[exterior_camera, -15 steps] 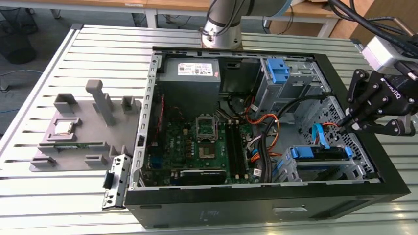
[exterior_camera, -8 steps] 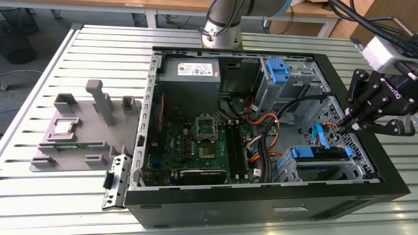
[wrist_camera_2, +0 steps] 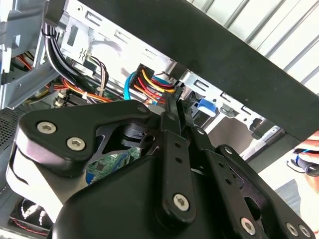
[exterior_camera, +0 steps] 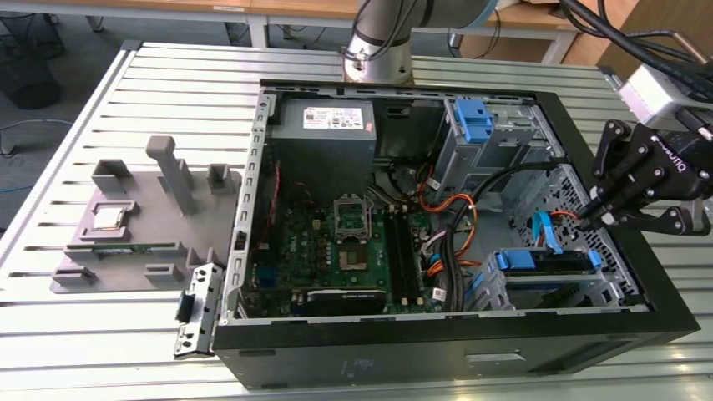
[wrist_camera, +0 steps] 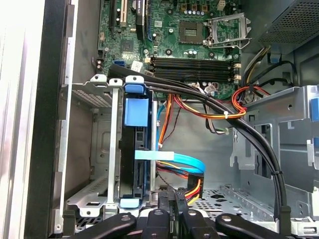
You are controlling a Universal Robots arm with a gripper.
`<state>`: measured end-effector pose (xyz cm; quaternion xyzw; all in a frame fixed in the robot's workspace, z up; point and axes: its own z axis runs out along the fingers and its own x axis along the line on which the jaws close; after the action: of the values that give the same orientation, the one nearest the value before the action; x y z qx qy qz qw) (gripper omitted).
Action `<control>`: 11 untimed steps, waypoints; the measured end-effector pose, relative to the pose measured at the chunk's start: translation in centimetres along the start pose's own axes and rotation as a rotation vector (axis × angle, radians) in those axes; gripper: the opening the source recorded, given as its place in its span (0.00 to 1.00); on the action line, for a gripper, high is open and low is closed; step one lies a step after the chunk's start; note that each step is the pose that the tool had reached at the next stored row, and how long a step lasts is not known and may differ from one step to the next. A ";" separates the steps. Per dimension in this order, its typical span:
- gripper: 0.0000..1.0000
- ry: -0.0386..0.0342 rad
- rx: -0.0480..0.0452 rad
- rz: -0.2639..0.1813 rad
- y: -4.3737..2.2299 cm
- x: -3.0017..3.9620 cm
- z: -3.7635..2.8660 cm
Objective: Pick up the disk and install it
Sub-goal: 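Insert the second disk wire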
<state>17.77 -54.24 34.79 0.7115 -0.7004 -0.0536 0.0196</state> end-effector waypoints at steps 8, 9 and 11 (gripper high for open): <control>0.16 -0.0007 0.0220 -0.001 0.83 0.67 0.20; 0.16 -0.0005 0.0273 -0.002 0.97 0.75 0.23; 0.16 -0.0009 0.0361 -0.002 1.32 0.87 0.28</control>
<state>16.45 -55.12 34.61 0.7124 -0.7006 -0.0413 0.0064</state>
